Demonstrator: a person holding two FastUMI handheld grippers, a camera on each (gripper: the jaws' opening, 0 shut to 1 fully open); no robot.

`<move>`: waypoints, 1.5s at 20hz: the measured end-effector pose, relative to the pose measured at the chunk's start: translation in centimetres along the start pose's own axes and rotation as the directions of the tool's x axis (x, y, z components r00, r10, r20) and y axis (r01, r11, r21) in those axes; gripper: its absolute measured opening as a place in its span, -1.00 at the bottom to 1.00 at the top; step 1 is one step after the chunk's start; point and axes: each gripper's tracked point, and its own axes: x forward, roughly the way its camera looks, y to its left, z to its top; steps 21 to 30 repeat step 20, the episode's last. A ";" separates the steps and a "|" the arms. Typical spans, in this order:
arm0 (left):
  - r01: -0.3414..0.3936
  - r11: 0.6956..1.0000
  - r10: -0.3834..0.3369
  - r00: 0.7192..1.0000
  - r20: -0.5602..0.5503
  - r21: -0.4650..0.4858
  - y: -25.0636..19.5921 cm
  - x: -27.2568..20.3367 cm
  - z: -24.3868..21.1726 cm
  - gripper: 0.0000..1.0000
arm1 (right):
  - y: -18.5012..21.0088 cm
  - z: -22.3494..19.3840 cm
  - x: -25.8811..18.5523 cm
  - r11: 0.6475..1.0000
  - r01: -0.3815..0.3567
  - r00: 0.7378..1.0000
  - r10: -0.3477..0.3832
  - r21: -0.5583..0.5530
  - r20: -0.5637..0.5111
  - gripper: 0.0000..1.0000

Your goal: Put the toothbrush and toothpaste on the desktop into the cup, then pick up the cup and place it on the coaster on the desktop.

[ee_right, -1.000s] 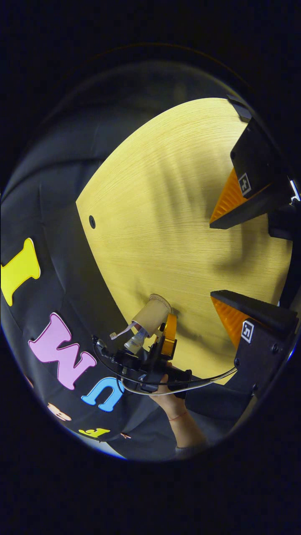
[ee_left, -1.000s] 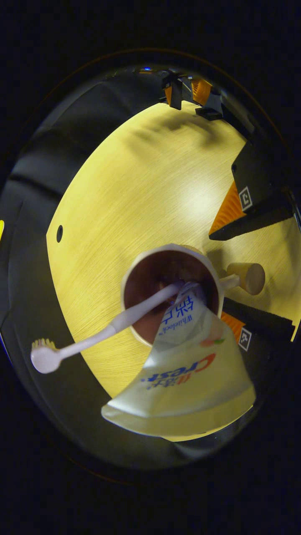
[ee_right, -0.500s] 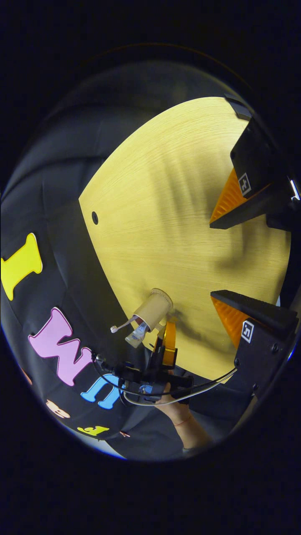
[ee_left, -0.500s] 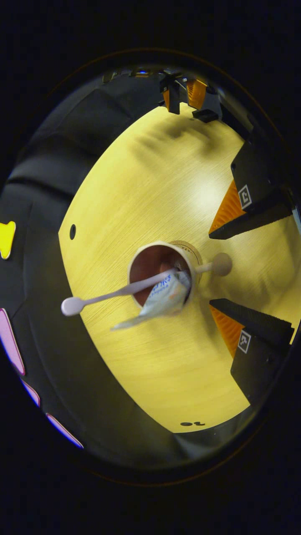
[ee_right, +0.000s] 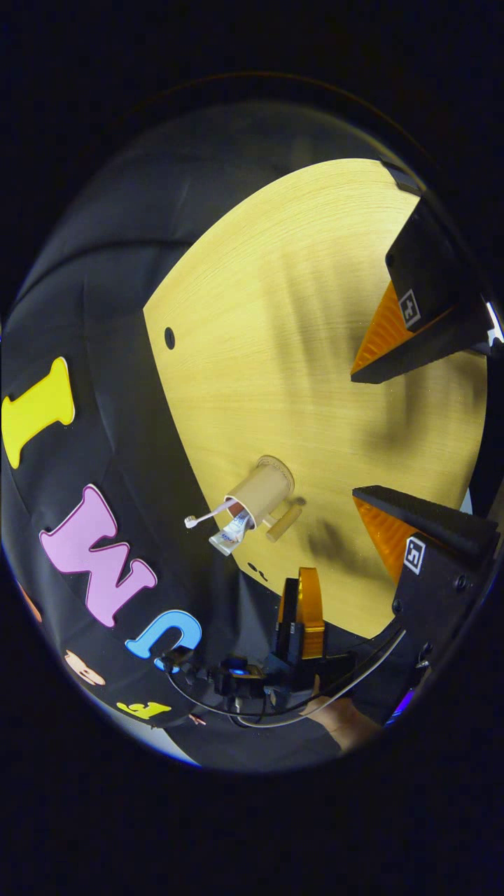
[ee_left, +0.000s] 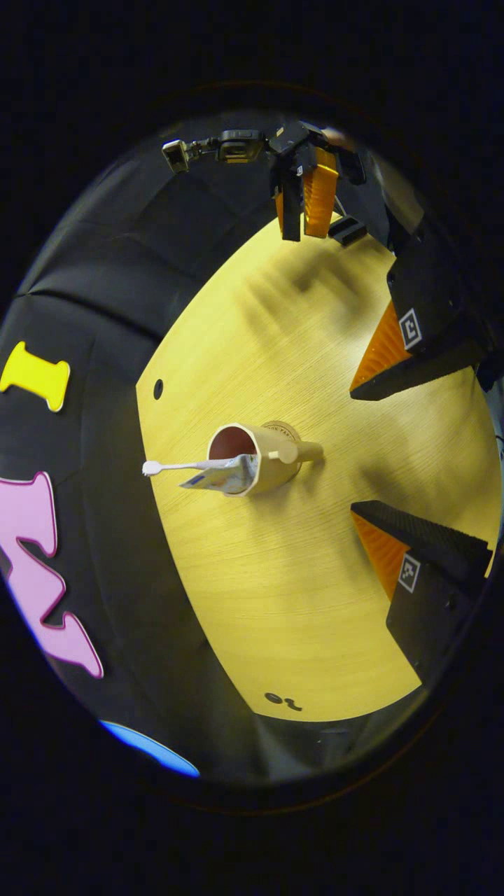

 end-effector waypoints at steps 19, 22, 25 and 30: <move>0.081 0.980 -0.059 0.990 0.126 -0.182 -1.4 -7.5 -8.8 0.88 | 8.4 -0.2 -0.6 0.995 -0.028 1.000 0.029 -0.099 0.003 0.82; 0.080 0.979 -0.057 0.991 0.125 -0.185 -1.2 -7.7 -9.2 0.88 | 8.6 -0.3 -0.4 0.995 -0.027 1.000 0.028 -0.099 0.000 0.82; 0.080 0.979 -0.057 0.991 0.125 -0.185 -1.2 -7.7 -9.2 0.88 | 8.6 -0.3 -0.4 0.995 -0.027 1.000 0.028 -0.099 0.000 0.82; 0.080 0.979 -0.057 0.991 0.125 -0.185 -1.2 -7.7 -9.2 0.88 | 8.6 -0.3 -0.4 0.995 -0.027 1.000 0.028 -0.099 0.000 0.82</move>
